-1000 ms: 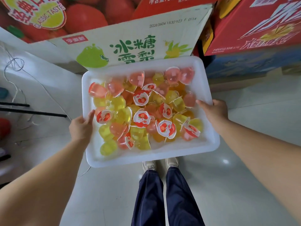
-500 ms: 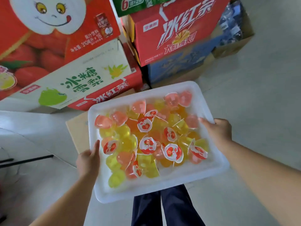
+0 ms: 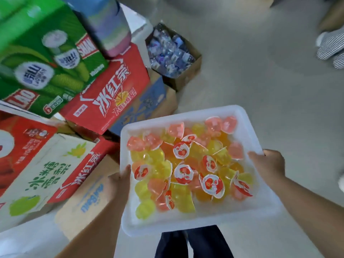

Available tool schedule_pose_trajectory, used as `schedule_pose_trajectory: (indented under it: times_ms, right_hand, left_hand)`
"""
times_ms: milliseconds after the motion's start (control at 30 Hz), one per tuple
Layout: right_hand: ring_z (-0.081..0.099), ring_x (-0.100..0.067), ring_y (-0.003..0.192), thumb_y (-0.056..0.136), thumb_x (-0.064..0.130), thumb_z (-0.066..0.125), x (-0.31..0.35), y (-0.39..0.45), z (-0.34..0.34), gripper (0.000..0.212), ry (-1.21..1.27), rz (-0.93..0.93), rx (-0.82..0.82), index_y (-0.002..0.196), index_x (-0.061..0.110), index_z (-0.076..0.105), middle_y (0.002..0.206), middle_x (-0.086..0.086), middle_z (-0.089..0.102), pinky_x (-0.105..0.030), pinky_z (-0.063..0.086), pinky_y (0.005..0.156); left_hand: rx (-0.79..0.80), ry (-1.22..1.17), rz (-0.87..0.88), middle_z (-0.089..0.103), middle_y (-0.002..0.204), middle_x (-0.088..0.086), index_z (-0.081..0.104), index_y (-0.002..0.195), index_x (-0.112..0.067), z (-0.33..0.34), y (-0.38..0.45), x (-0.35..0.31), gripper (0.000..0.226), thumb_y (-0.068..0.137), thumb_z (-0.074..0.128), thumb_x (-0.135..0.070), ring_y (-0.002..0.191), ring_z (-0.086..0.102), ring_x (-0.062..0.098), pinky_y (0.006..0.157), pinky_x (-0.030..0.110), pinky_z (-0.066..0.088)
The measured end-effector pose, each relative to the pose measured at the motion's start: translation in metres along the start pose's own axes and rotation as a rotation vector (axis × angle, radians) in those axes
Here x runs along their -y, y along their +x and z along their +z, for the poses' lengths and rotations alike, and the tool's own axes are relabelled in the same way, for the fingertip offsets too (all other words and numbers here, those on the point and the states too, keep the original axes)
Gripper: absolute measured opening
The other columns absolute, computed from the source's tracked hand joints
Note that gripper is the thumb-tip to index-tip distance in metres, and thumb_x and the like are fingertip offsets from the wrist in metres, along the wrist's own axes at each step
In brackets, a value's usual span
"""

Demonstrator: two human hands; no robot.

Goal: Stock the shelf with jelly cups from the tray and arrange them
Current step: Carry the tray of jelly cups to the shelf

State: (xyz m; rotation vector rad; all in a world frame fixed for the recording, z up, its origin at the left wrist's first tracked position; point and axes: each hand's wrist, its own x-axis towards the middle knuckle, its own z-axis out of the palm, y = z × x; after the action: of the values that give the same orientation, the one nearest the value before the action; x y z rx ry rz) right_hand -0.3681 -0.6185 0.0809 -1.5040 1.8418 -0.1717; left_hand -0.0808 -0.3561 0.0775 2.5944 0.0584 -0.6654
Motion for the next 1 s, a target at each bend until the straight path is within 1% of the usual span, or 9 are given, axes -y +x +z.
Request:
schedule_pose_trajectory:
  times_ms: [133, 233, 267, 367, 433, 500, 567, 667, 1000]
  right_hand:
    - [0.031, -0.020, 0.045, 0.077, 0.018, 0.064, -0.004, 0.032, -0.044, 0.044, 0.021, 0.063, -0.073, 0.045, 0.012, 0.034, 0.045, -0.003, 0.032, -0.026, 0.026, 0.048]
    - [0.032, -0.021, 0.046, 0.078, 0.021, 0.064, -0.002, 0.057, -0.071, 0.044, 0.045, 0.099, -0.124, 0.046, 0.010, 0.036, 0.045, -0.004, 0.033, -0.027, 0.028, 0.048]
    - [0.032, -0.021, 0.046, 0.078, 0.022, 0.064, 0.000, 0.066, -0.079, 0.044, 0.045, 0.107, -0.140, 0.046, 0.010, 0.036, 0.044, -0.004, 0.032, -0.027, 0.028, 0.049]
    - [0.031, -0.021, 0.045, 0.079, 0.023, 0.063, 0.006, 0.096, -0.096, 0.046, 0.050, 0.142, -0.170, 0.045, 0.011, 0.034, 0.044, -0.002, 0.030, -0.028, 0.027, 0.049]
    - [0.031, -0.021, 0.047, 0.080, 0.023, 0.064, 0.011, 0.117, -0.105, 0.048, 0.079, 0.175, -0.205, 0.045, 0.013, 0.033, 0.044, -0.002, 0.029, -0.029, 0.027, 0.051]
    - [0.030, -0.021, 0.048, 0.079, 0.024, 0.065, 0.018, 0.139, -0.113, 0.048, 0.106, 0.208, -0.244, 0.046, 0.012, 0.034, 0.045, -0.003, 0.029, -0.029, 0.027, 0.052]
    - [0.029, -0.020, 0.048, 0.079, 0.023, 0.067, 0.028, 0.161, -0.122, 0.049, 0.130, 0.235, -0.277, 0.045, 0.013, 0.033, 0.044, -0.002, 0.028, -0.029, 0.026, 0.051]
    - [0.029, -0.020, 0.047, 0.078, 0.021, 0.068, 0.045, 0.195, -0.136, 0.051, 0.182, 0.276, -0.310, 0.043, 0.015, 0.031, 0.042, -0.001, 0.027, -0.029, 0.026, 0.052]
    - [0.030, -0.021, 0.045, 0.082, 0.023, 0.069, 0.114, 0.365, -0.199, 0.056, 0.188, 0.264, -0.329, 0.042, 0.012, 0.031, 0.042, -0.003, 0.029, -0.030, 0.026, 0.051]
  left_hand:
    - [0.032, 0.018, 0.126, 0.050, 0.056, 0.004, 0.050, 0.055, -0.009, 0.020, -0.011, -0.079, 0.046, 0.091, 0.056, -0.038, 0.065, 0.049, 0.024, 0.064, 0.033, 0.040]
    - [0.062, 0.060, 0.208, 0.054, 0.073, 0.010, 0.055, 0.070, -0.004, 0.038, -0.008, -0.133, 0.042, 0.092, 0.053, -0.040, 0.075, 0.047, 0.022, 0.070, 0.029, 0.034]
    - [0.077, 0.060, 0.222, 0.054, 0.073, 0.010, 0.055, 0.071, -0.003, 0.046, -0.003, -0.150, 0.044, 0.092, 0.053, -0.041, 0.074, 0.048, 0.024, 0.070, 0.029, 0.034]
    - [0.125, 0.036, 0.242, 0.049, 0.058, 0.008, 0.047, 0.057, -0.006, 0.070, 0.010, -0.201, 0.051, 0.090, 0.055, -0.044, 0.063, 0.049, 0.027, 0.059, 0.031, 0.033]
    - [0.169, 0.029, 0.265, 0.047, 0.054, 0.006, 0.049, 0.055, -0.006, 0.086, 0.019, -0.237, 0.052, 0.089, 0.055, -0.045, 0.058, 0.049, 0.025, 0.053, 0.030, 0.032]
    - [0.211, 0.048, 0.320, 0.055, 0.060, 0.007, 0.060, 0.065, -0.006, 0.099, 0.026, -0.274, 0.045, 0.090, 0.055, -0.043, 0.062, 0.054, 0.026, 0.055, 0.028, 0.037]
    - [0.241, 0.063, 0.364, 0.063, 0.074, 0.014, 0.068, 0.080, -0.004, 0.114, 0.035, -0.310, 0.043, 0.090, 0.055, -0.044, 0.076, 0.062, 0.032, 0.065, 0.031, 0.043]
    - [0.247, 0.100, 0.359, 0.065, 0.078, 0.017, 0.070, 0.084, 0.000, 0.136, 0.050, -0.367, 0.050, 0.089, 0.056, -0.047, 0.077, 0.062, 0.033, 0.066, 0.033, 0.044]
    - [0.250, 0.121, 0.352, 0.061, 0.072, 0.010, 0.063, 0.072, -0.007, 0.222, 0.070, -0.560, 0.042, 0.089, 0.056, -0.045, 0.064, 0.054, 0.024, 0.064, 0.029, 0.039]
